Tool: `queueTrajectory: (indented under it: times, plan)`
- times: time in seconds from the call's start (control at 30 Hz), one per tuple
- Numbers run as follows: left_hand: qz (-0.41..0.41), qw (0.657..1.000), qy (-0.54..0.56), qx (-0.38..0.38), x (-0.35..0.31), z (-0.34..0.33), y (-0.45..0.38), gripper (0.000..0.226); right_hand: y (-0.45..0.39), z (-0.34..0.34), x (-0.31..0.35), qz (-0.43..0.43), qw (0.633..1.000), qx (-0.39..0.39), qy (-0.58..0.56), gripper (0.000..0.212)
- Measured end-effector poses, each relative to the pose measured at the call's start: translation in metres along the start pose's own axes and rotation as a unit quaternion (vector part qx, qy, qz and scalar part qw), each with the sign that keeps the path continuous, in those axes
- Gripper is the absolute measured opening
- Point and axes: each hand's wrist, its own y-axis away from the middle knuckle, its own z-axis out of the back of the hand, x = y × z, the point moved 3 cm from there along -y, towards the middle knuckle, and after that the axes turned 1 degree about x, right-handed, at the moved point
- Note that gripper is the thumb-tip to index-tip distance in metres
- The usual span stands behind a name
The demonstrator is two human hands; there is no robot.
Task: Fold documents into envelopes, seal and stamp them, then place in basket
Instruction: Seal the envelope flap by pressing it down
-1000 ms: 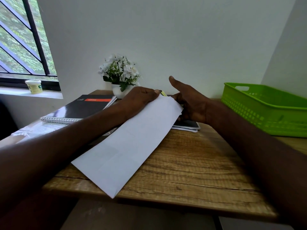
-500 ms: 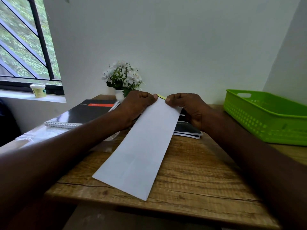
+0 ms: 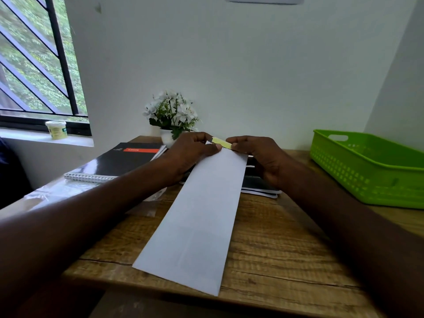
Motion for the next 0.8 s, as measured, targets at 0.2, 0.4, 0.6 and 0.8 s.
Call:
queueTrajectory:
  times: [0.2,0.4,0.6,0.8]
  plan:
    - [-0.021,1.000,0.015,0.004,-0.0033,0.0017,0.0026,0.017,0.0012,-0.0017,-0.0013,-0.031,0.998,0.035,-0.042,0.017]
    - [0.004,0.999,0.030,0.034,-0.0038,-0.0035,0.0009,0.023,0.0024,0.0000,0.0013,-0.013,0.999,0.014,-0.034,0.025]
    - [0.004,1.000,0.013,0.003,-0.0034,-0.0031,0.0023,0.025,0.0022,-0.0047,0.0040,0.025,0.998,0.012,-0.052,0.023]
    - [0.058,0.994,0.087,0.027,-0.0082,-0.0049,0.0083,0.012,0.0035,-0.0060,0.0070,0.040,0.998,0.011,-0.052,0.021]
